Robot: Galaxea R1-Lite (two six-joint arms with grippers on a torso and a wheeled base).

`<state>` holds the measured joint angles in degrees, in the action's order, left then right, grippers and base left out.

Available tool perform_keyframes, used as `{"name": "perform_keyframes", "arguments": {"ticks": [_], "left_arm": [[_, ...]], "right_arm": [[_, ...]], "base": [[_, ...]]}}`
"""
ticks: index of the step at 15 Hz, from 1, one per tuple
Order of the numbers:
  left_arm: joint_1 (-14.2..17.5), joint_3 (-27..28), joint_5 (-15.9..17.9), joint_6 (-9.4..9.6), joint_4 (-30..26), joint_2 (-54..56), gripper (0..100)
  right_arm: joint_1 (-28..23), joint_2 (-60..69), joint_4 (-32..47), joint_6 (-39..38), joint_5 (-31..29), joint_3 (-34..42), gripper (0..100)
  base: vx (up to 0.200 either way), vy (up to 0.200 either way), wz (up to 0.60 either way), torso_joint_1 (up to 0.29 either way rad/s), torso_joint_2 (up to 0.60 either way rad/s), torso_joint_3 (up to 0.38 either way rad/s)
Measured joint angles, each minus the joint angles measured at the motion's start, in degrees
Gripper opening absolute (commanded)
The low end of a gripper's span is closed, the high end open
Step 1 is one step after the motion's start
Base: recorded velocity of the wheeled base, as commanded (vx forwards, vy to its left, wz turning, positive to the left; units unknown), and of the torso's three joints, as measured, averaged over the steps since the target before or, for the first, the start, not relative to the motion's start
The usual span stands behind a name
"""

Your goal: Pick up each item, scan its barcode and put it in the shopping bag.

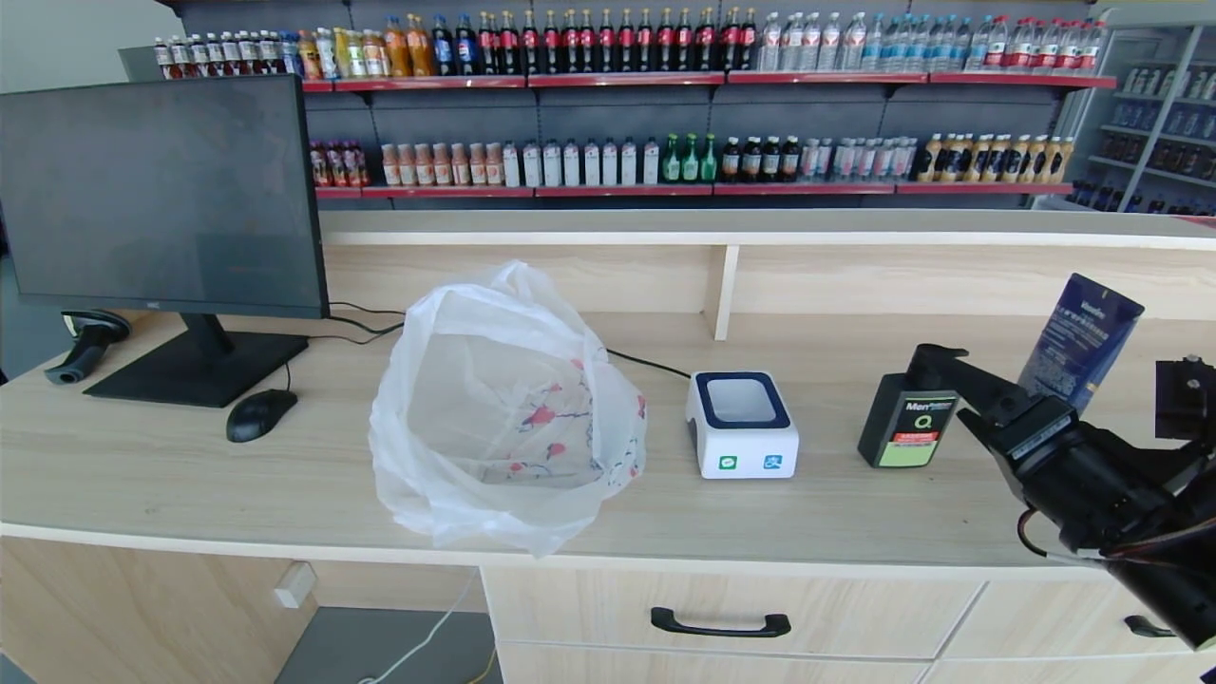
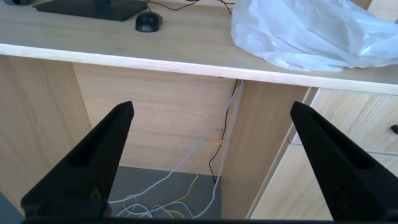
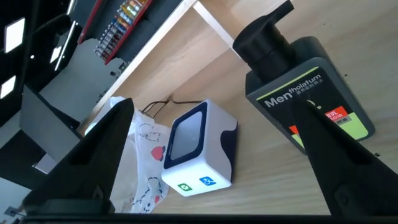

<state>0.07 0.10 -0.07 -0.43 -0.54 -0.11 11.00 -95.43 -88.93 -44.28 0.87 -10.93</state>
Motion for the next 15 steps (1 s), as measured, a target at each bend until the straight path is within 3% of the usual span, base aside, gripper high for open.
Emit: {"name": "perform_keyframes", "arguments": {"ticks": [15], "left_arm": [[0.0, 0.0, 0.0, 0.02, 0.0, 0.0, 100]], "right_arm": [[-0.2, -4.3, -1.0, 1.2, 0.2, -1.4, 100]], "base": [[0.000, 0.000, 0.00, 0.000, 0.00, 0.000]]}}
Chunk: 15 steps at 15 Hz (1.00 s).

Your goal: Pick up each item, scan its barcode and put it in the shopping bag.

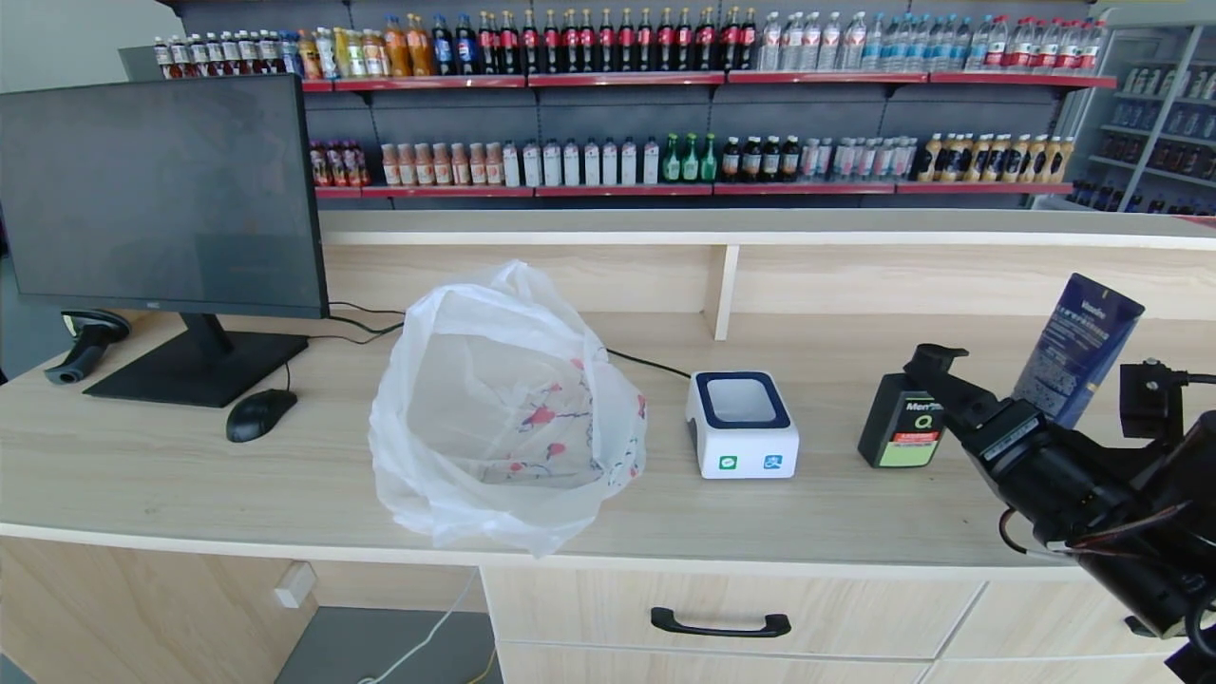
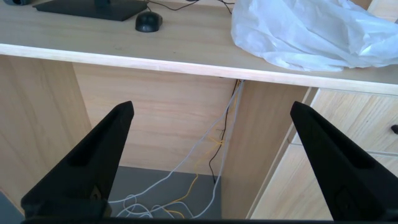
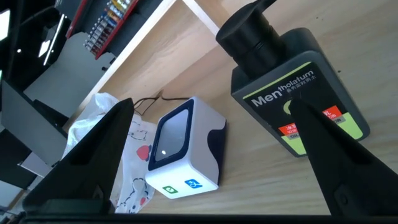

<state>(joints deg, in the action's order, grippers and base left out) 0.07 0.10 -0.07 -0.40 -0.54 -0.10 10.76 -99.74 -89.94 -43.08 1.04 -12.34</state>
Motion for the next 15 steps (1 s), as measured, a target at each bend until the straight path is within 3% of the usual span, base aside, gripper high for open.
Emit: {"name": "perform_keyframes", "arguments": {"ticks": [15], "left_arm": [[0.0, 0.0, 0.0, -0.02, 0.0, 0.0, 100]], "right_arm": [[-2.3, -3.2, 0.0, 0.2, 0.0, -3.2, 100]], "base": [[0.000, 0.000, 0.00, 0.000, 0.00, 0.000]]}}
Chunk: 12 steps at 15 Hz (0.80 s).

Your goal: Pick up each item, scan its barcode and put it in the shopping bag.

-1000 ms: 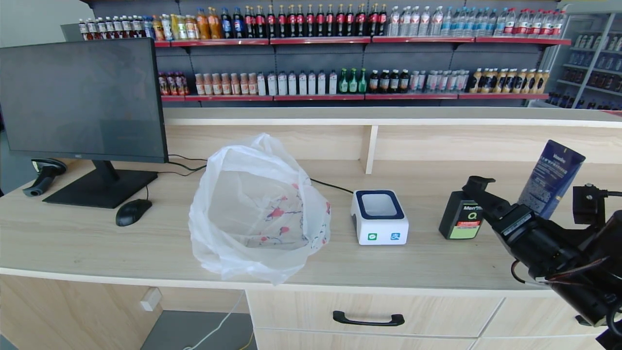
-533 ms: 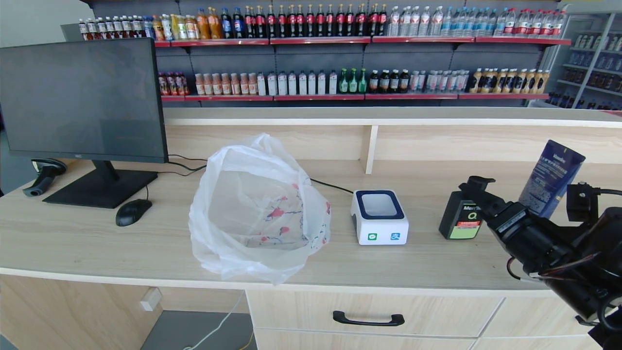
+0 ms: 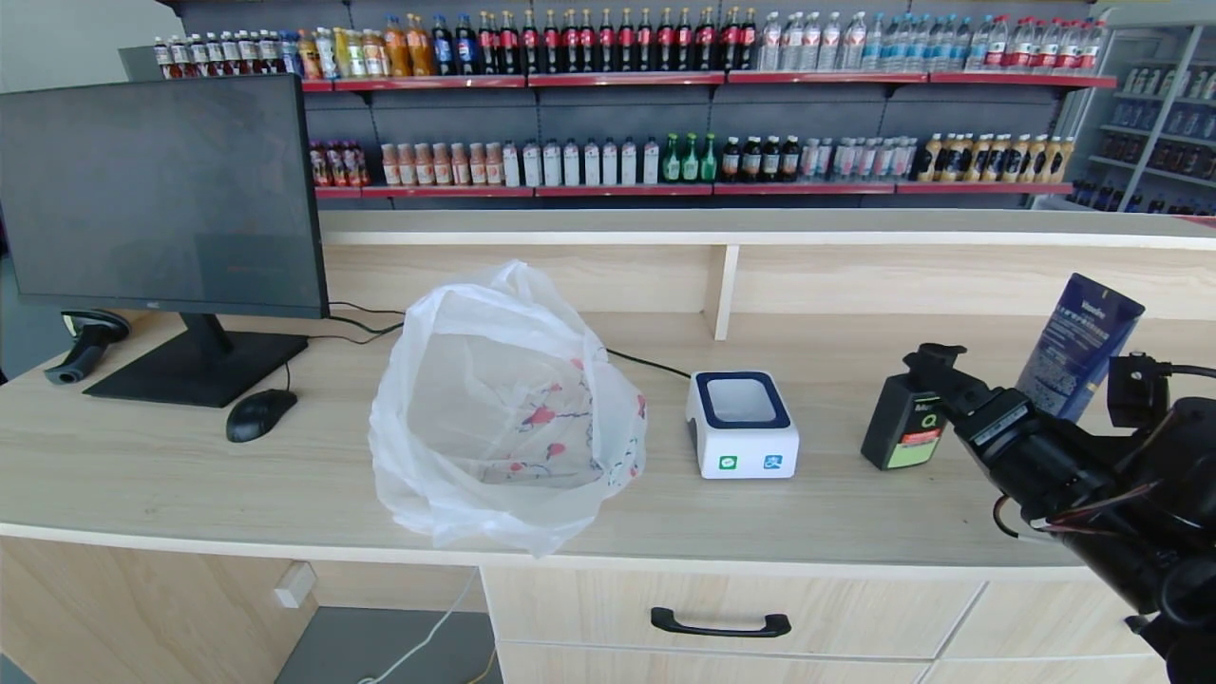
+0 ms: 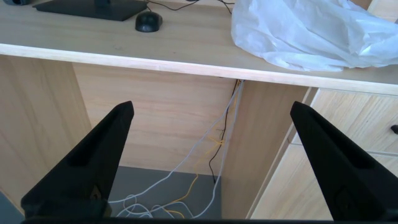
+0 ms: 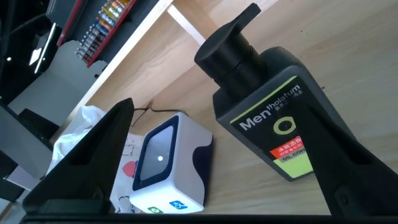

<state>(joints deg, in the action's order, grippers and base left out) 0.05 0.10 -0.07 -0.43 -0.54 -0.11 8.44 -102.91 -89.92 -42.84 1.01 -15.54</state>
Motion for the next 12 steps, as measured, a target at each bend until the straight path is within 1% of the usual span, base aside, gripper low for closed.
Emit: {"name": "perform_keyframes", "arguments": {"ticks": [4, 7, 12], "left_arm": [[0.0, 0.0, 0.0, 0.00, 0.0, 0.0, 100], [0.0, 0.0, 0.0, 0.00, 0.0, 0.0, 100], [0.0, 0.0, 0.0, 0.00, 0.0, 0.0, 100]], "right_arm": [[-0.6, -0.9, 0.0, 0.1, 0.0, -1.3, 100], [-1.3, -1.9, 0.0, 2.4, 0.0, -1.5, 100], [-1.8, -3.2, 0.0, 2.6, 0.0, -3.0, 100]], "base": [[0.000, 0.000, 0.00, 0.000, 0.00, 0.000], [0.000, 0.000, 0.00, 0.000, 0.00, 0.000], [0.000, 0.000, 0.00, 0.000, 0.00, 0.000]]}}
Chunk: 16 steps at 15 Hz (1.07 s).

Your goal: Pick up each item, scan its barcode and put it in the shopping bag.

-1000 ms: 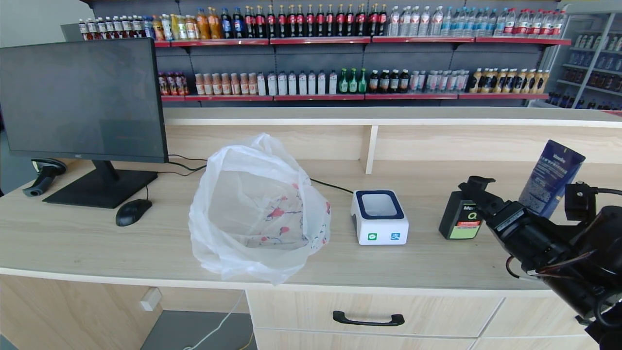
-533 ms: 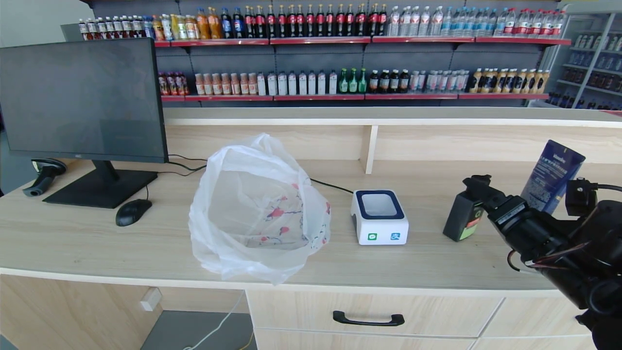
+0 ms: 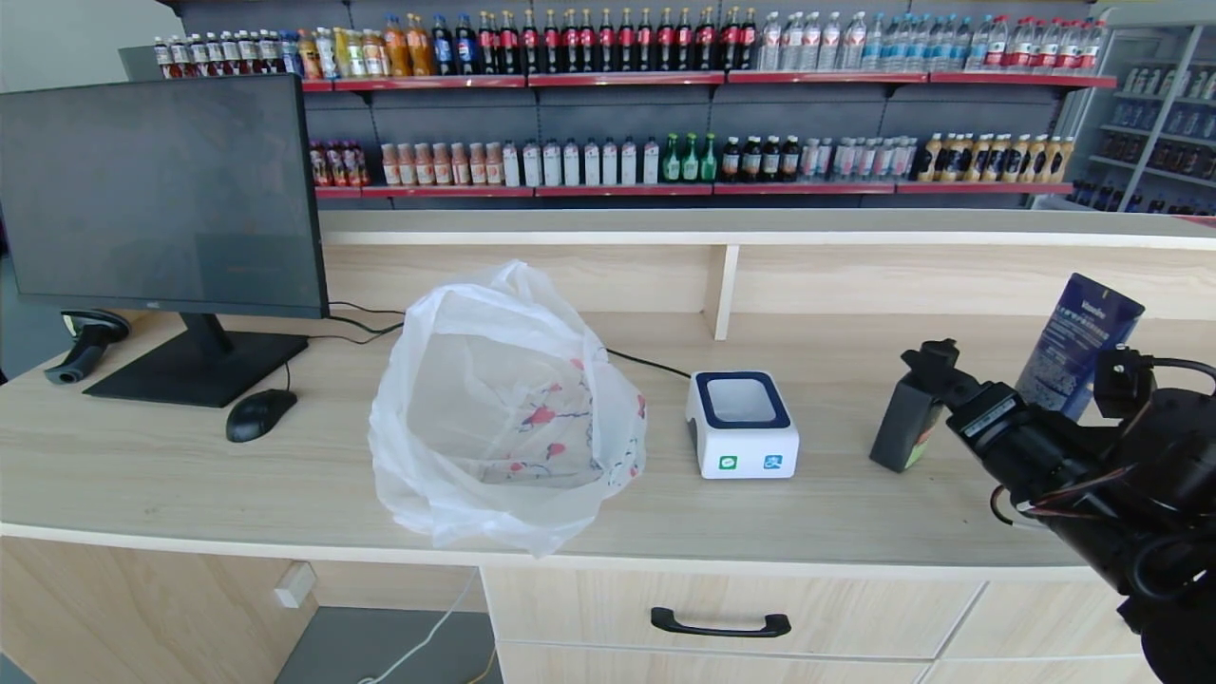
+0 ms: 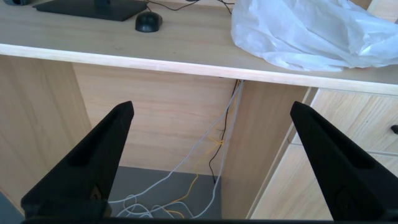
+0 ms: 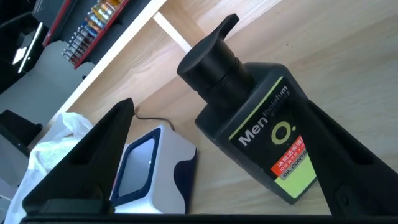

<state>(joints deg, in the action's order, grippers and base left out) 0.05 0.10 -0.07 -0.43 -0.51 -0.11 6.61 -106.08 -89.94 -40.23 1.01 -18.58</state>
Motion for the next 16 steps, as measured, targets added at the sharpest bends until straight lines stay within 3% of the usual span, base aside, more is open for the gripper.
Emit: {"name": "perform_keyframes", "arguments": {"ticks": [16], "left_arm": [[0.0, 0.0, 0.0, 0.00, 0.0, 0.0, 100]], "right_arm": [[-2.1, -4.7, 0.0, 0.0, 0.0, -6.0, 100]], "base": [[0.000, 0.000, 0.00, 0.000, 0.00, 0.000]]}}
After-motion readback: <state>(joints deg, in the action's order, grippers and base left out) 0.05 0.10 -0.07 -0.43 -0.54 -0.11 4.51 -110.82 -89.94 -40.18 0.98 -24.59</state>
